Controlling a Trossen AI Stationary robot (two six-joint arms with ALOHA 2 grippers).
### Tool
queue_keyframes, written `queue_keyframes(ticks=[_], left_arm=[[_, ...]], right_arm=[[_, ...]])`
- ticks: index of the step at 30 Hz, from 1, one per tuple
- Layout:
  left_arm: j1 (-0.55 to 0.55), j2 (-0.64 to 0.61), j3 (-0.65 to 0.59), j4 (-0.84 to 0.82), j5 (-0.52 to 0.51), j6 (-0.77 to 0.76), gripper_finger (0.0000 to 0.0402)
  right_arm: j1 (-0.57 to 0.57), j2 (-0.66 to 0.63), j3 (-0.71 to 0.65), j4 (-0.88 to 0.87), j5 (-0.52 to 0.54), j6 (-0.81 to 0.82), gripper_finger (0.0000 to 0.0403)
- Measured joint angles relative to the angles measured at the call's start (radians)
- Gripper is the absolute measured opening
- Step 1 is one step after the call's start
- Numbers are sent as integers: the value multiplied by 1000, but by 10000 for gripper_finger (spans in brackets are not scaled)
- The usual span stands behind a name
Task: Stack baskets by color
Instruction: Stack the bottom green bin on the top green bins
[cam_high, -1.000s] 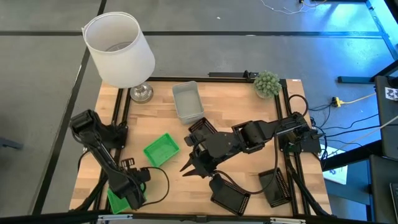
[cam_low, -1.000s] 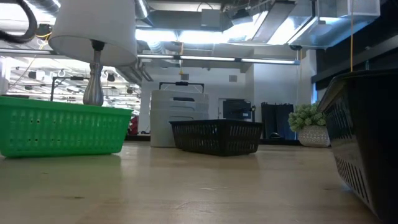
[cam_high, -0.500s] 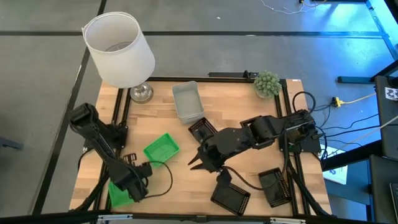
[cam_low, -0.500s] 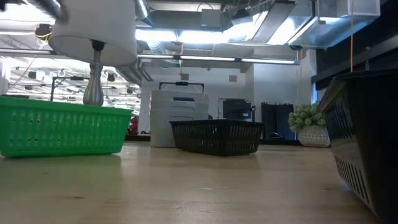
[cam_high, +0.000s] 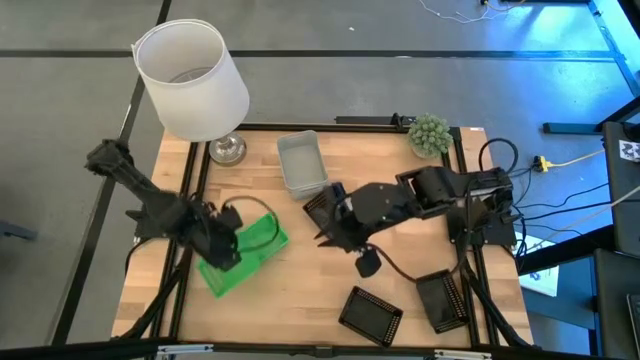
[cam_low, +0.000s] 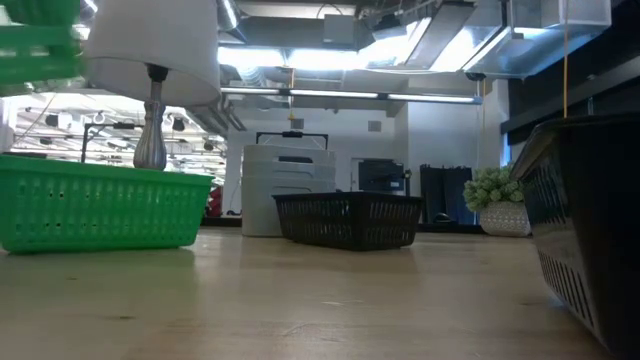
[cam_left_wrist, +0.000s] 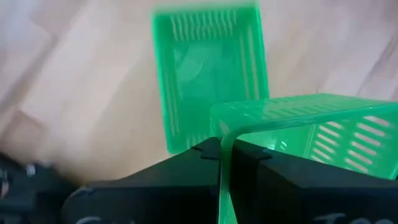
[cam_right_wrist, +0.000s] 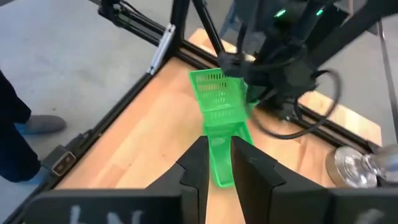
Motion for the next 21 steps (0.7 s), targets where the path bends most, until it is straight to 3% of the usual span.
queue_keyframes(ticks=[4,10,15,21], left_arm=[[120,-41,0,49,-73,96,0],[299,-22,0,91,-80,270,0],[396,29,0,137,14,364,0],[413,100,0,132,74,385,0]], right_arm=[[-29,0,0,-37,0,0,67],[-63,0,0,-41,-1,0,67],[-84,0,0,-52,-2,0,67],[-95,0,0,-74,-2,0,67]])
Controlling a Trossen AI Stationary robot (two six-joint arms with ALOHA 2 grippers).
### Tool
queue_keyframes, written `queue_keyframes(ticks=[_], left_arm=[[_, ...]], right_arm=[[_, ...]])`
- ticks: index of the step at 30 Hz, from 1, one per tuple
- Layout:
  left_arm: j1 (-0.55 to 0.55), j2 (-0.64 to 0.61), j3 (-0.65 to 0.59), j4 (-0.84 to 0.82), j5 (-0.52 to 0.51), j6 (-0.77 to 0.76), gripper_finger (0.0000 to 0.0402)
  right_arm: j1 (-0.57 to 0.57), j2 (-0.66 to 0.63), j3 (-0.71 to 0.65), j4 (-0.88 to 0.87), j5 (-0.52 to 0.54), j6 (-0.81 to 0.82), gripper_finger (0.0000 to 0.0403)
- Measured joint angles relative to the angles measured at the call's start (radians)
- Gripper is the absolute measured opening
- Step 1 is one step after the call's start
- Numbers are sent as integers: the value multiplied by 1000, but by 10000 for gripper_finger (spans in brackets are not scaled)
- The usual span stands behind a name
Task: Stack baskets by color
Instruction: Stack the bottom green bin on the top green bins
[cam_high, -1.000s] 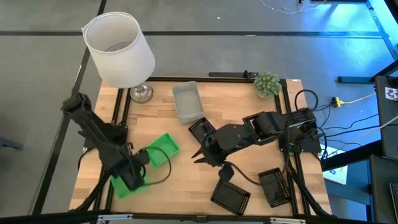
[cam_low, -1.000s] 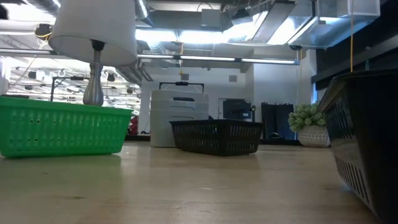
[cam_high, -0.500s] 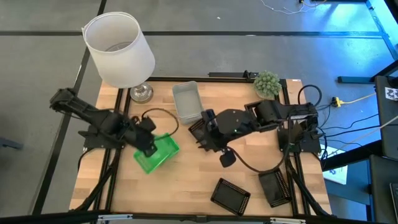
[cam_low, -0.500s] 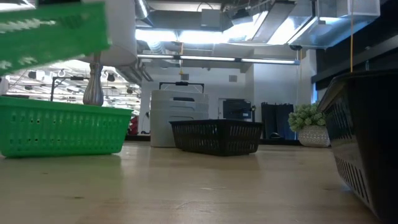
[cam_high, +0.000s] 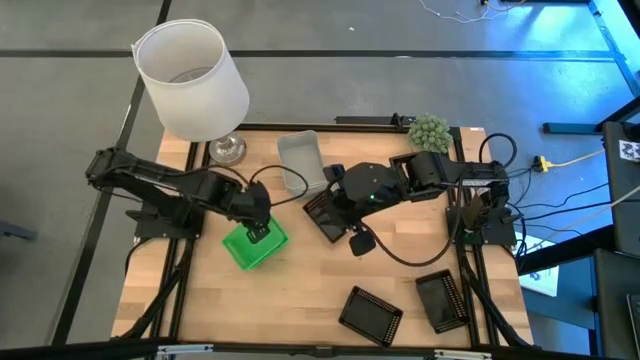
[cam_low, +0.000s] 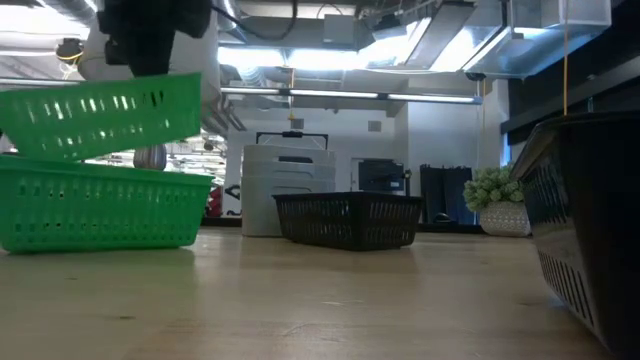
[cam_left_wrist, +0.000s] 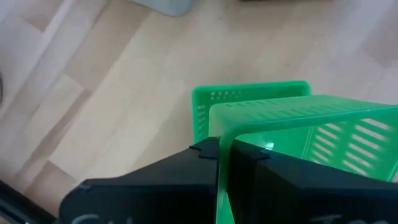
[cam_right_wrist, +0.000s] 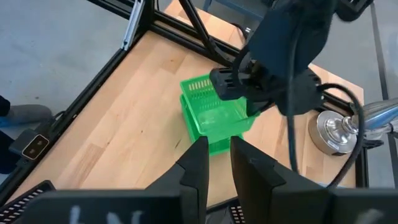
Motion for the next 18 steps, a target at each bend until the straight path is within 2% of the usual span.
queue_keyframes(ticks=[11,18], left_arm=[[6,95,0,7,48,15,3],[14,91,0,14,68,17,46]], right_arm=[[1,1,0,-15,-1,-1,67],[1,1,0,-19,-1,-18,67]])
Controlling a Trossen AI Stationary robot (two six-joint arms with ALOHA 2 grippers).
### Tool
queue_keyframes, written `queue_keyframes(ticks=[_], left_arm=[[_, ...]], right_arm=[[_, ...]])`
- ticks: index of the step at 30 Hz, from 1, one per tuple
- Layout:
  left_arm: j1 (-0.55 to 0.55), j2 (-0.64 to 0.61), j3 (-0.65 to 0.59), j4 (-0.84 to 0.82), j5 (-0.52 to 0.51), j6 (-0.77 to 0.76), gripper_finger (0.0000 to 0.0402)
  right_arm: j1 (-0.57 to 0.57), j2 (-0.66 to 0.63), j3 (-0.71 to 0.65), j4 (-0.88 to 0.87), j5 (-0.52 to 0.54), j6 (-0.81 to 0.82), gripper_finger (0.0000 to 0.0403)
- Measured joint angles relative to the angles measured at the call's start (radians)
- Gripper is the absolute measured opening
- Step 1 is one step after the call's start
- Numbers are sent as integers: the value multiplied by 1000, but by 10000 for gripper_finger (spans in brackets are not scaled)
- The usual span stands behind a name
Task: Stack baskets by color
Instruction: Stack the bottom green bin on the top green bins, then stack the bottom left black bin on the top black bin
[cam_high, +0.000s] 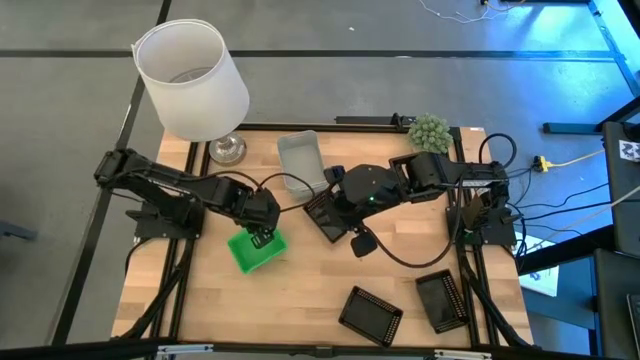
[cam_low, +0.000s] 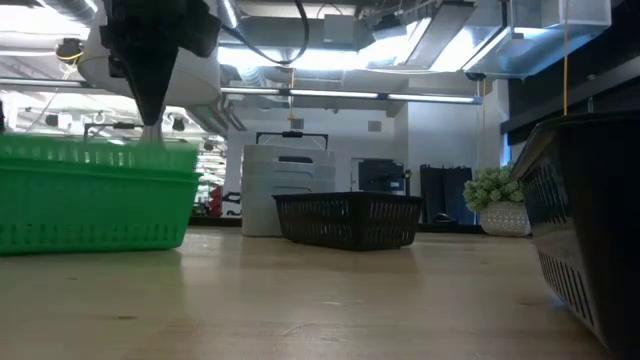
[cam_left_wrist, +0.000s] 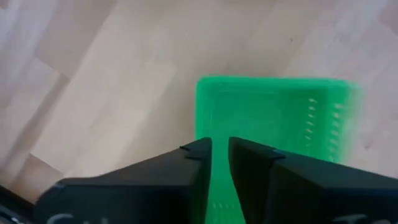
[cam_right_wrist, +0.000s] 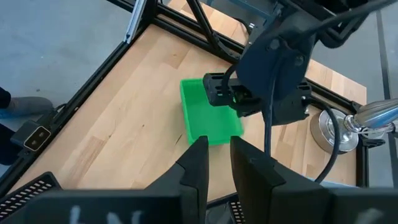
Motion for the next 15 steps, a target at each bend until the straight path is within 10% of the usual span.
queue_keyframes(ticks=[9,15], left_arm=[[29,-2,0,0,121,-1,77],[2,-69,0,3,9,-8,74]], right_arm=[[-2,0,0,0,2,-20,67],[-2,-27,0,-11,-59,-27,67]])
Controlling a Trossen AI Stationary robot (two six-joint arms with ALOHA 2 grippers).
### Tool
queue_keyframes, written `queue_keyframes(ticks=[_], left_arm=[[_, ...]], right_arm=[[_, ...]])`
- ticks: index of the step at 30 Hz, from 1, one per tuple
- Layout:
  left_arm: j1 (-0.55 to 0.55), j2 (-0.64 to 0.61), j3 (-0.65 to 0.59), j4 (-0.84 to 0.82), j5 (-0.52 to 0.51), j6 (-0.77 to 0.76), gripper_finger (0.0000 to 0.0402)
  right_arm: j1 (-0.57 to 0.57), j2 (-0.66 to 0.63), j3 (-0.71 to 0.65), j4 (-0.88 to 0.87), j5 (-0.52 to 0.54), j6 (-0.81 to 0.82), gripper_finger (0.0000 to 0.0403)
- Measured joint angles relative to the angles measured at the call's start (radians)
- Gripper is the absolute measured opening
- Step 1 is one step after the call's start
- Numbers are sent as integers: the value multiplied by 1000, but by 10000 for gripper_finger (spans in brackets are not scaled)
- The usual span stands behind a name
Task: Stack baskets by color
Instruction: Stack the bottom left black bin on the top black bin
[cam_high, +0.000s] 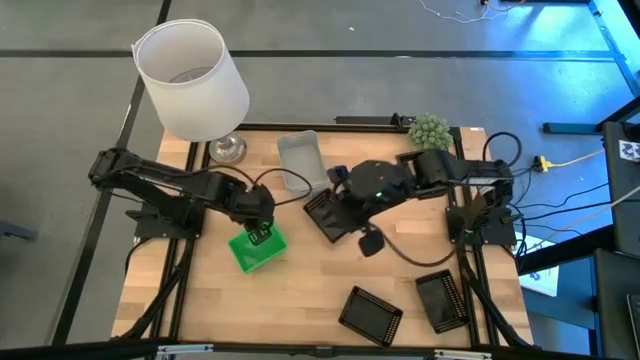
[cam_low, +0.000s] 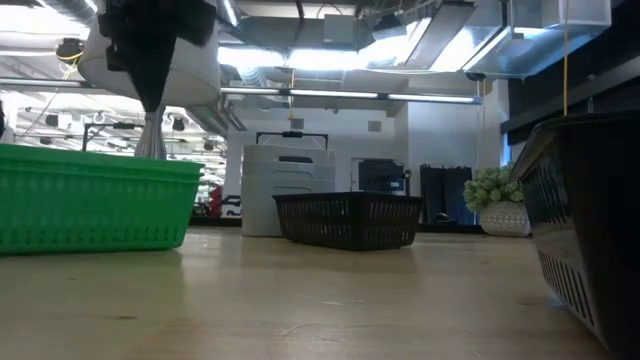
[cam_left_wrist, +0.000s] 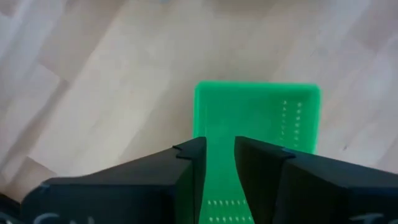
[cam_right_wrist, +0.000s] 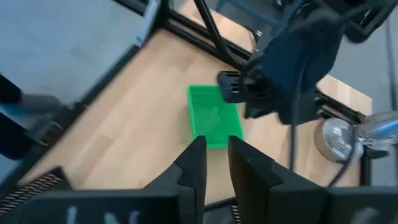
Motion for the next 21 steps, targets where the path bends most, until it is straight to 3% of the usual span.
queue_keyframes(ticks=[4,12,21], left_arm=[[-64,-80,0,21,-110,-47,74],[-237,-223,0,98,-312,-42,74],[-390,-243,0,137,-441,7,74]], right_arm=[[1,-35,2,-47,-60,28,67],[2,-48,0,-215,-63,115,67],[15,-90,-113,-218,-63,224,67]])
